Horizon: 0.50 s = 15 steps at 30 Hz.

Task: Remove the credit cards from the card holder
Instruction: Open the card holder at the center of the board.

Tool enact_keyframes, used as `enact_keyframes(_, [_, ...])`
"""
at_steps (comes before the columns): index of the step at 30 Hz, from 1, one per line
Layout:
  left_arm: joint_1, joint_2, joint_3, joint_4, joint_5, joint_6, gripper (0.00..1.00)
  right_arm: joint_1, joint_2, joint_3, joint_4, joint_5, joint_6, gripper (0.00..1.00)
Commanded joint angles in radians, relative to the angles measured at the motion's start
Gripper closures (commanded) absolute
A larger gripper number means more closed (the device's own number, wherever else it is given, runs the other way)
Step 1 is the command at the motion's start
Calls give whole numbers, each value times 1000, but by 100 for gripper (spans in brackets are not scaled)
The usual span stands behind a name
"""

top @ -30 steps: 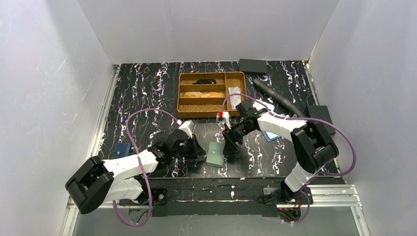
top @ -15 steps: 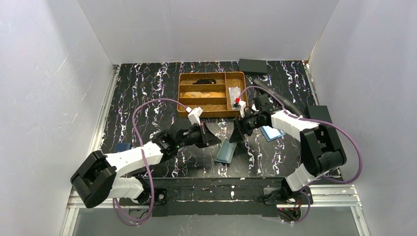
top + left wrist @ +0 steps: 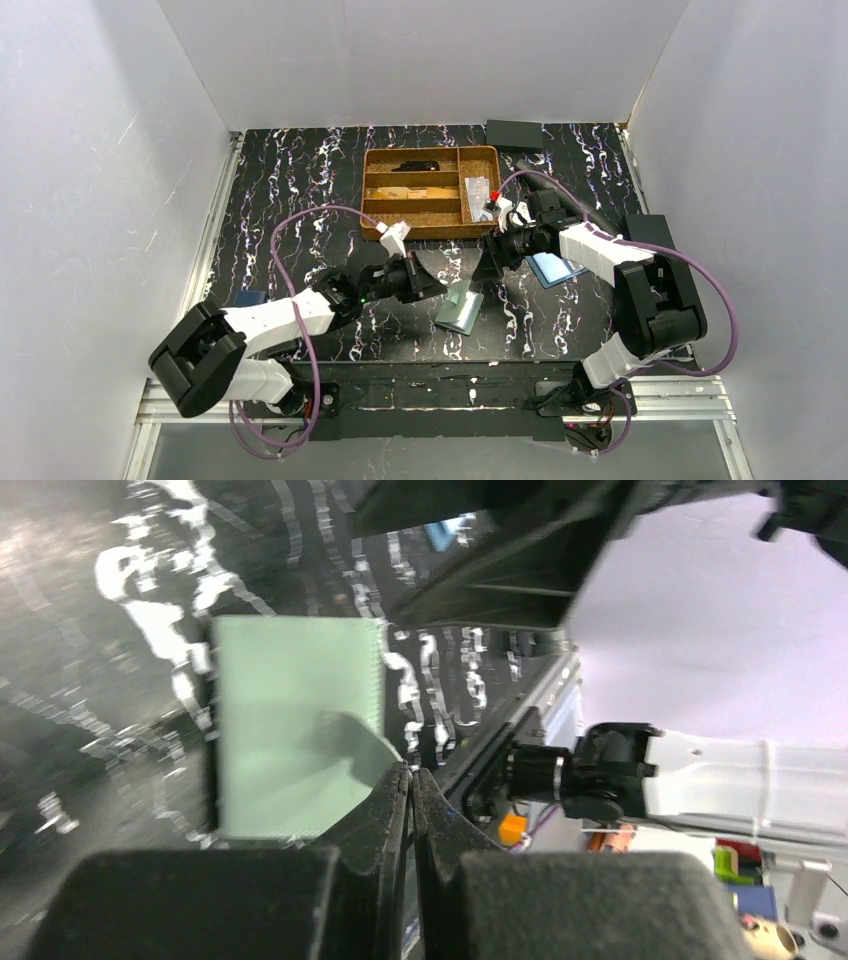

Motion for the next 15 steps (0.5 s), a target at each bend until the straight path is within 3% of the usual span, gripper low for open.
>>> enact_keyframes(1, [44,-102,-100,-54,-135,3,100,-3,-54,7,-24,-18,-66,27])
enact_keyframes(8, [95,-205,-126,-432,-441,64,100,-3,-63,5,-42,-15,-101,27])
enact_keyframes(15, [107,-208,-96,-659,-520,130,100,4,-56,6,-55,-19,-123,27])
